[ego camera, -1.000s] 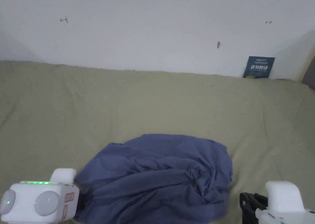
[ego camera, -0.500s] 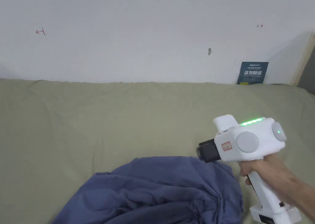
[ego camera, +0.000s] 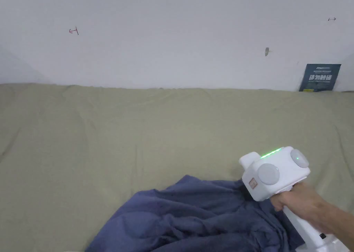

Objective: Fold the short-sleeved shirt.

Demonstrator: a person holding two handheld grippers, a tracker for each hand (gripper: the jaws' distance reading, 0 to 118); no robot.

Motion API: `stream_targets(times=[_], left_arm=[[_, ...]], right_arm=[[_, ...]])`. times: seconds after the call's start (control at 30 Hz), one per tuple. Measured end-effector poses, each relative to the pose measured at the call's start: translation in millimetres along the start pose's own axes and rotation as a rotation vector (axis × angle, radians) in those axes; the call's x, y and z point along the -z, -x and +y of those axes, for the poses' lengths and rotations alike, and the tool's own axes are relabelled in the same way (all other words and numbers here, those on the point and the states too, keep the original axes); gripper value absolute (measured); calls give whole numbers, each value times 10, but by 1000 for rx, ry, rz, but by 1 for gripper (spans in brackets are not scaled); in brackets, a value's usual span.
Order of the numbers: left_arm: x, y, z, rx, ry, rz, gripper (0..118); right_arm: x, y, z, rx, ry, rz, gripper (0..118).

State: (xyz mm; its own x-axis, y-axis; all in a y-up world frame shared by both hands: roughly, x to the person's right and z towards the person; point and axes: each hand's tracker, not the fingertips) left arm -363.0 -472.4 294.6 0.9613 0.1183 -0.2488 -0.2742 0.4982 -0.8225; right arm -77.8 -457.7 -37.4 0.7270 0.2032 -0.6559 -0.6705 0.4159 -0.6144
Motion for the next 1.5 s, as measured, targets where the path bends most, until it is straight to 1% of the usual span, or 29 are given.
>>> stream_targets(times=[0.03,0.1,0.13,0.17,0.2,0.27,0.33,0.4,0.53,0.6,0.67,0.7,0.8,0.87,0.93,1.03,1.13,1.3,1.4,1.5], left_arm=[[1,-3,5,1,3,2,0],[-51,-3,42,-2,6,3,0],[-88,5,54,-5,7,3,0],[-127,10,52,-13,4,5,0],[-173,12,49,-20,-2,22,0],[-324,55,45,-39,-49,68,0],[-525,104,77,-81,-82,55,0],[-772,130,113,-117,-133,50,0],[-1375,118,242,-112,-239,82,0],[-1726,120,335,-123,-307,82,0],[-2083,109,453,-116,-372,99,0],[-2221,104,497,-113,-399,102,0],[-2767,61,640,-108,-478,97,0],[-3047,24,714,-109,-519,114,0],[-3290,-13,804,-94,-547,127,0],[-3633,-72,918,-99,-601,128,0],[-3844,-134,1031,-100,-635,134,0],[-4019,-243,1230,-96,-670,155,0],[-4007,-247,1371,-94,-664,180,0],[-3966,-211,1546,-113,-665,175,0]], right_arm=[[-93,-11,15,-35,7,-26,10],[-298,-41,-12,-16,-5,-6,10],[-456,-63,-33,2,-52,-12,10],[-631,-119,-61,20,-78,17,10],[-807,-172,-92,39,-98,25,10],[-1191,-291,-177,43,-135,4,10],[-1574,-414,-262,56,-173,-4,10],[-1947,-552,-386,105,-227,-11,10],[-2680,-807,-716,194,-317,-1,10],[-3023,-909,-883,225,-370,-18,10],[-3363,-1019,-1057,279,-420,-1,10],[-3584,-956,-1158,295,-447,-8,10],[-4060,-1006,-1398,325,-503,-27,10],[-4348,-1029,-1525,338,-549,-60,10],[-4630,-1085,-1643,378,-594,-55,10],[-4930,-1185,-1747,431,-653,-16,10],[-5124,-1223,-1764,448,-686,-13,10],[-5253,-1254,-1645,440,-694,-36,10],[-5242,-1313,-1520,440,-695,-43,10],[-5198,-1348,-1358,433,-690,-58,10]])
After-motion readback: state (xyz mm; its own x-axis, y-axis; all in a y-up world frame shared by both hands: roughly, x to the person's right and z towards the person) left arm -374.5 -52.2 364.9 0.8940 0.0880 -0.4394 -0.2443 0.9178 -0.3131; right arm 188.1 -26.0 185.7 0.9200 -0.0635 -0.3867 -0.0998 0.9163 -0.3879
